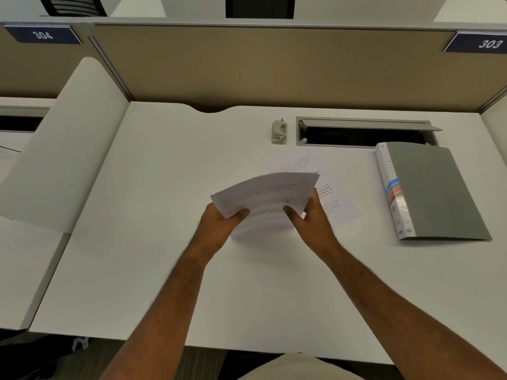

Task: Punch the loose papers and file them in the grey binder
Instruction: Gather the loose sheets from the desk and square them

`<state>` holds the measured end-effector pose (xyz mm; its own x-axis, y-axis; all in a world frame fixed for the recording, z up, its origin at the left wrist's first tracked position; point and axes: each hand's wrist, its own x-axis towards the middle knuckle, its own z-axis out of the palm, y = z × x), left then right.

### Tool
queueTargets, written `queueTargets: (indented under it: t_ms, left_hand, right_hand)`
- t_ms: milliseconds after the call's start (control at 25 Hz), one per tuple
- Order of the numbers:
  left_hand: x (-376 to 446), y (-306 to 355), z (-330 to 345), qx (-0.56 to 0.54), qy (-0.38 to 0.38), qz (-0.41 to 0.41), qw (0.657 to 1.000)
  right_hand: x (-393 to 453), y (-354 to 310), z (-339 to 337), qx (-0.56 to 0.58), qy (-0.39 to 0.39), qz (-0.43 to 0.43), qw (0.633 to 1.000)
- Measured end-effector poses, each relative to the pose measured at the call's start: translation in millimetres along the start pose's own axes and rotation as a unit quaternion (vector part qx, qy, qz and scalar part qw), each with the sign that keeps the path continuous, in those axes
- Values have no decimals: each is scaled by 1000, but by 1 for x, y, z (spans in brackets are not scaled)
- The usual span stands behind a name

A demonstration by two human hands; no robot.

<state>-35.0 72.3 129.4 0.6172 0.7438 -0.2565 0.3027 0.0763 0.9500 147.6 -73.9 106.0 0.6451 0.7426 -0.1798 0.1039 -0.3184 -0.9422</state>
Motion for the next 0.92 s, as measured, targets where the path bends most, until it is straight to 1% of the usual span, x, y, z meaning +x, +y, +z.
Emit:
queueTargets:
  t_ms: [80, 200, 360, 560, 720, 920]
  left_hand:
    - [1, 1, 3, -11, 0, -1, 1000]
    - [3, 1, 4, -17, 7, 2, 1000]
    - [3, -7, 4, -24, -6, -10, 1000]
    - [9, -35, 5, 12, -10, -62, 998]
    - [19, -48, 5, -7, 25, -85, 996]
    - [30, -64, 6, -11, 18, -120, 993]
  right_hand:
    - [0, -2, 3, -5, -5, 15, 1000]
    - [2, -4, 4, -4, 9, 6, 1000]
    - [1, 13, 6, -13, -20, 12, 1000]
    - [7, 30, 8, -38, -23, 28, 999]
    - [18, 33, 7, -4, -33, 6, 999]
    - [27, 46, 8, -14, -50, 42, 998]
